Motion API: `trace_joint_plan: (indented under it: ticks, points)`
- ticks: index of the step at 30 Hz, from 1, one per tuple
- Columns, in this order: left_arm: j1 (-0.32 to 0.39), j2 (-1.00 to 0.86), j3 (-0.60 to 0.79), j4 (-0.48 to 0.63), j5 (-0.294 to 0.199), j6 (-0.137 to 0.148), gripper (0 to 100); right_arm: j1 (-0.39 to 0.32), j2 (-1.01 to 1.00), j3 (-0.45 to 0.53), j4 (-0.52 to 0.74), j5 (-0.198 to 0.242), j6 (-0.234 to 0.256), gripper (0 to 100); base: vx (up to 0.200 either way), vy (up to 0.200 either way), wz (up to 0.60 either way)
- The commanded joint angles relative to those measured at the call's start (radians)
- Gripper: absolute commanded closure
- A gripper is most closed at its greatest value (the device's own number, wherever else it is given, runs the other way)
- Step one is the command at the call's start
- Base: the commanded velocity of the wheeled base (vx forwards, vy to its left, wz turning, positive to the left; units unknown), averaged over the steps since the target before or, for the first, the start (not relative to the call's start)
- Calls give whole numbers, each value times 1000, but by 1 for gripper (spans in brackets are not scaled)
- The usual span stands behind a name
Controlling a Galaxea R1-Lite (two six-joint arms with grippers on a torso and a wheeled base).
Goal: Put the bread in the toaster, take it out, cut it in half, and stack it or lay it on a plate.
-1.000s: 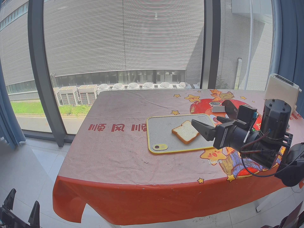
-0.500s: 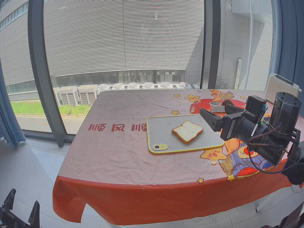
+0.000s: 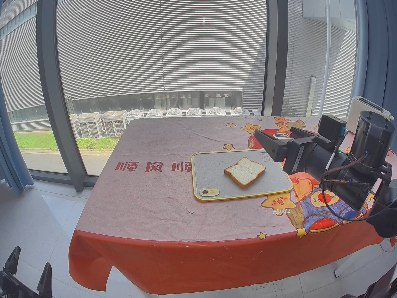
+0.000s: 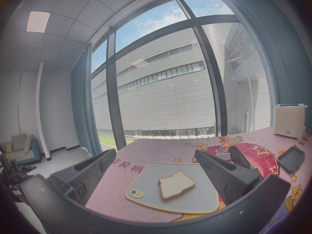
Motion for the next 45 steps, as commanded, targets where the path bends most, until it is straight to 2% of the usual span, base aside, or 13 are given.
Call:
trace_joint_plan:
  ticks: [1,12,28,36,45]
  points:
    - [0,-16,16,0,1,0,0,-6,18,7,0,-1,4,0,0,0,0]
    - [0,-16,16,0,1,3,0,-25,21,32,2,-18,12,0,0,0,0]
    - [0,-16,16,0,1,3,0,-35,12,21,-3,-1,15,0,0,0,0]
    - [0,-16,16,0,-1,3,0,-37,58,30,-118,-3,13,0,0,0,0]
    - [0,-16,16,0,1,4,0,-57,55,32,-114,-1,3,0,0,0,0]
